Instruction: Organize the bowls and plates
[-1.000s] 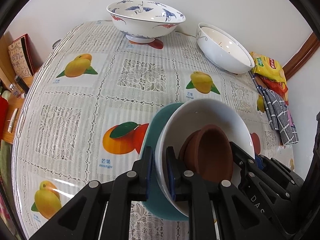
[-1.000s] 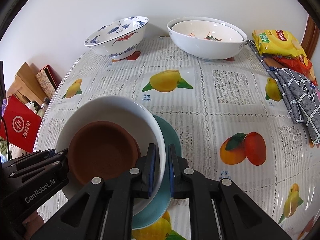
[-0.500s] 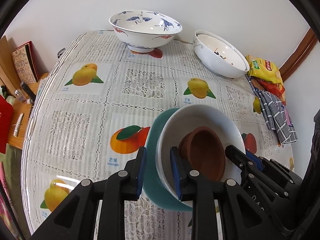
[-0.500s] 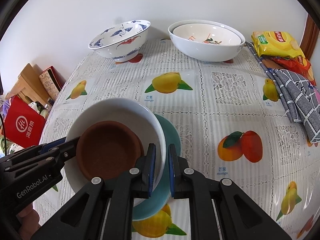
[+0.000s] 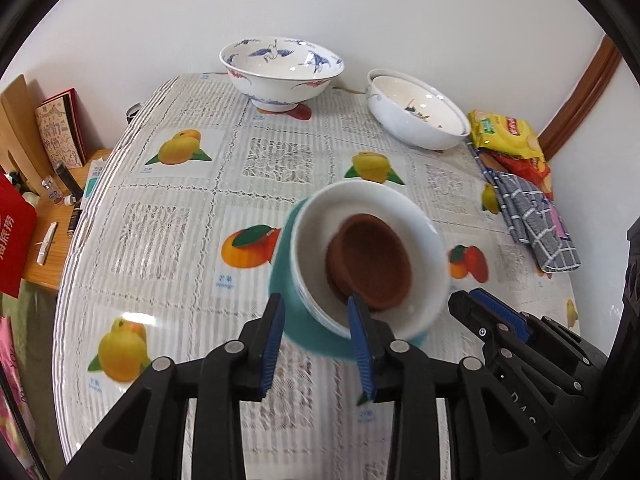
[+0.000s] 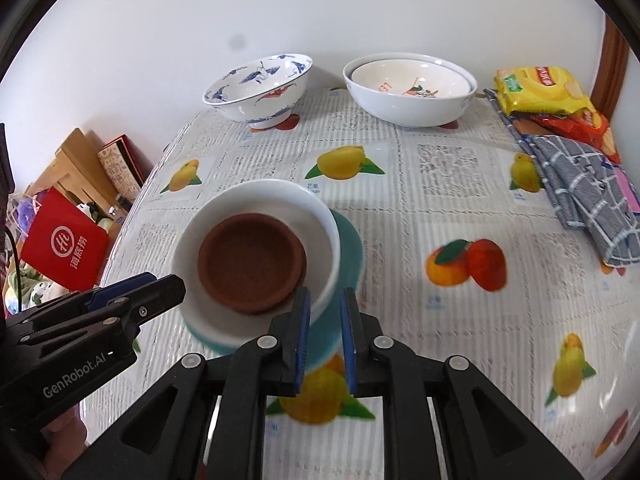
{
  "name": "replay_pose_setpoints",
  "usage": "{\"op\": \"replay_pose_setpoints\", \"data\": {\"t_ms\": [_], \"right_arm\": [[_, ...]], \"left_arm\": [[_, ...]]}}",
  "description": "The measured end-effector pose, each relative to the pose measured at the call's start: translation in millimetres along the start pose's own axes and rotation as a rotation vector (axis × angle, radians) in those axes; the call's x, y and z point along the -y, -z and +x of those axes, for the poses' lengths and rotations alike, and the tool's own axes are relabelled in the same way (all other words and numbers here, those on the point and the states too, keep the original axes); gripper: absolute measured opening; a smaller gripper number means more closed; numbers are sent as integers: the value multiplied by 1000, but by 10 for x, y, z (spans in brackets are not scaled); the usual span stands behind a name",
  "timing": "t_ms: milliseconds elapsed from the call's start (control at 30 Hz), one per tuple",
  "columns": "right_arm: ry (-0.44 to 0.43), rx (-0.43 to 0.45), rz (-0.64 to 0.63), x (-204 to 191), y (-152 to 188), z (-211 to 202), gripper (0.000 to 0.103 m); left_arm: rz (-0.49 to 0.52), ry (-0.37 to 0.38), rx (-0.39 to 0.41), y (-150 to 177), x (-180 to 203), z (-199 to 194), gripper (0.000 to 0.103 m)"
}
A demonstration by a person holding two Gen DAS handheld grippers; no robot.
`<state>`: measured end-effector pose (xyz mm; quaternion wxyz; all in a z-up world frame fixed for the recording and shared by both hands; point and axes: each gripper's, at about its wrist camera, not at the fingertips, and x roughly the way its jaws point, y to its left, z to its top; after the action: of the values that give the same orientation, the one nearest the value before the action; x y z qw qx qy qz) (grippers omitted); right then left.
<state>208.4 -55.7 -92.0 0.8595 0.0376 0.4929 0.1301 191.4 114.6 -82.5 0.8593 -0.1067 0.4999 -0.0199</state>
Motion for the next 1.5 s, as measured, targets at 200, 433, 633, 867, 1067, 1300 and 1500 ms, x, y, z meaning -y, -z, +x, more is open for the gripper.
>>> {"op": "replay_pose_setpoints", "data": {"t_ms": [200,433,633,867,1067,1300,1500], "right_arm": [[36,23,14,108,195,-367,33],[105,81,30,241,491,-886,33],[173,115,44,351,740,-1243,33],[211,171,75,489,1071,-1587,60],[248,212,74,527,1379,-1887,81],[257,212,107,636,1564,-2104,84],[260,233,114,648,1639,-2211,84]], "left_arm": [[27,17,46,222,191,-279,45],[82,9,114,540,464,-657,60],[106,-22,192,806,638,-980,72],[126,-50,224,1096,771,-1216,85],[144,-43,239,1354,877,-1387,86],[158,-61,291,1510,962,-1637,88],[171,-71,316,1579,1015,-1736,89]]}}
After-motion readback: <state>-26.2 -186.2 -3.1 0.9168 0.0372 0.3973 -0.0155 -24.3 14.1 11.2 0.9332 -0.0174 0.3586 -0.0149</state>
